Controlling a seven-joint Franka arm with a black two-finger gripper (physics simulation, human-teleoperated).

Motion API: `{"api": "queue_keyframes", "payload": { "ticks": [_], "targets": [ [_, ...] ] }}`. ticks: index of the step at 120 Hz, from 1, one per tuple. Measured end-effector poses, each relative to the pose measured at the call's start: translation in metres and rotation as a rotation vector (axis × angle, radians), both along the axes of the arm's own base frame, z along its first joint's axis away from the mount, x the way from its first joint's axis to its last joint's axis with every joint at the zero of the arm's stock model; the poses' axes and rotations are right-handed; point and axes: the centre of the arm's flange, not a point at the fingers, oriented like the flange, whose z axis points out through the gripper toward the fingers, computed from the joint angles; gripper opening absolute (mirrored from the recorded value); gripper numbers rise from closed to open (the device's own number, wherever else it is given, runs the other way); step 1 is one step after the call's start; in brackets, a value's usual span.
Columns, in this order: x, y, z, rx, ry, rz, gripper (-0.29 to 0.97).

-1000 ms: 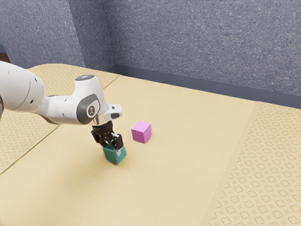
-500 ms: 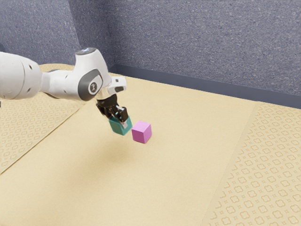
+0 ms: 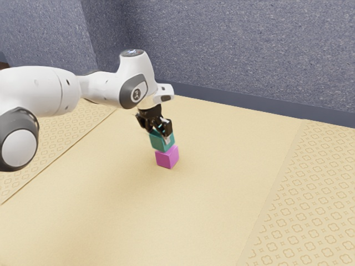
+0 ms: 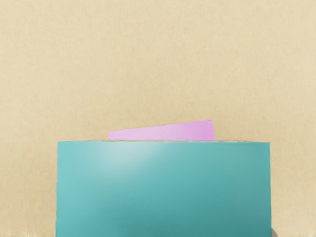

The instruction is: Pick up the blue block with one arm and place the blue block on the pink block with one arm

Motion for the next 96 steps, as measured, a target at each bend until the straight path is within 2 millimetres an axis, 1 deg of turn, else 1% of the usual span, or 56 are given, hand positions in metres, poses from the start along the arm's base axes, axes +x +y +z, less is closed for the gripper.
{"api": "queue_keyframes", "payload": {
  "ticks": [14,37,55,66,72,75,78,84,86,89,96],
  "targets": [
    [0.001,-0.004,0.004,-0.002,0.001,0.018,0.27],
    [0.006,-0.004,0.000,-0.003,0.007,0.045,0.29],
    [0.007,-0.005,-0.003,0.001,0.016,0.047,0.46],
    [0.007,-0.005,-0.002,0.001,0.018,0.048,0.53],
    [0.007,-0.005,0.001,0.001,0.015,0.049,0.56],
    [0.007,-0.004,0.008,0.001,0.011,0.049,0.57],
    [0.005,-0.005,0.020,0.001,0.002,0.048,0.58],
    [-0.006,-0.010,0.061,-0.004,-0.025,0.039,0.59],
    [-0.015,-0.010,0.074,-0.005,-0.029,0.038,0.60],
    [-0.034,-0.007,0.092,-0.010,-0.025,0.044,0.60],
    [-0.083,0.018,0.117,-0.024,-0.001,0.087,0.61]
  ]
}}
